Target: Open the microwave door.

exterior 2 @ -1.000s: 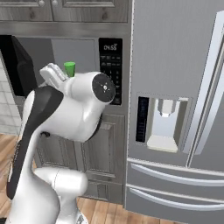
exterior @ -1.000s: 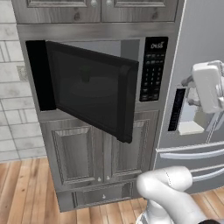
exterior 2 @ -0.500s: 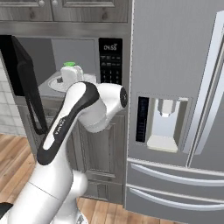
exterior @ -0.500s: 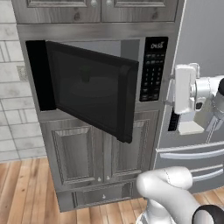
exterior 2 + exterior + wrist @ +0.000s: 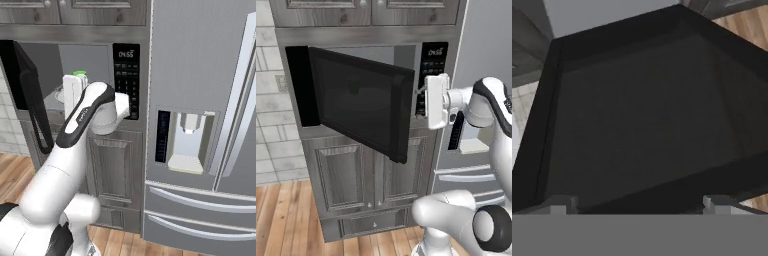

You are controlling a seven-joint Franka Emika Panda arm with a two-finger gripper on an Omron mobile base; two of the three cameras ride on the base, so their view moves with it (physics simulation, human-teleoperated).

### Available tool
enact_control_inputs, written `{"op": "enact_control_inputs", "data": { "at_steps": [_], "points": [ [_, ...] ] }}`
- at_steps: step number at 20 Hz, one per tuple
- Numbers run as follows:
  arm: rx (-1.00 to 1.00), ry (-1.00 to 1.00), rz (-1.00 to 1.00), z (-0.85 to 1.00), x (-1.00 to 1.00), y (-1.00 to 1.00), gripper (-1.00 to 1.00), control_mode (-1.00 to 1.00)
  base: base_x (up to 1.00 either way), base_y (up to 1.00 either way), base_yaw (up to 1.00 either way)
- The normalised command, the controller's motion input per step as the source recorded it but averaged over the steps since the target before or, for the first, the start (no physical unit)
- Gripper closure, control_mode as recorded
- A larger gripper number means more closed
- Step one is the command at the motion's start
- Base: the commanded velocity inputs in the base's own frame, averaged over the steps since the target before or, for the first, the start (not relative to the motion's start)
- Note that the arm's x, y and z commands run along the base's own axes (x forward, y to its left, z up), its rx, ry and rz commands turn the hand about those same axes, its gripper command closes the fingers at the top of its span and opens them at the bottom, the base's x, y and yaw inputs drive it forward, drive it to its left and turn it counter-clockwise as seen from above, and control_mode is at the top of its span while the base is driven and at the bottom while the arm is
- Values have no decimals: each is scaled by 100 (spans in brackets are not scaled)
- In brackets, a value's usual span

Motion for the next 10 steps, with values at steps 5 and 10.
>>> {"op": "enact_control_inputs", "data": {
  "at_steps": [5, 10],
  "points": [
    [0, 24, 26, 0, 0, 97, -100, -100, 0, 0, 0],
    [0, 28, 27, 8, -17, 88, -100, -100, 0, 0, 0]
  ]
}}
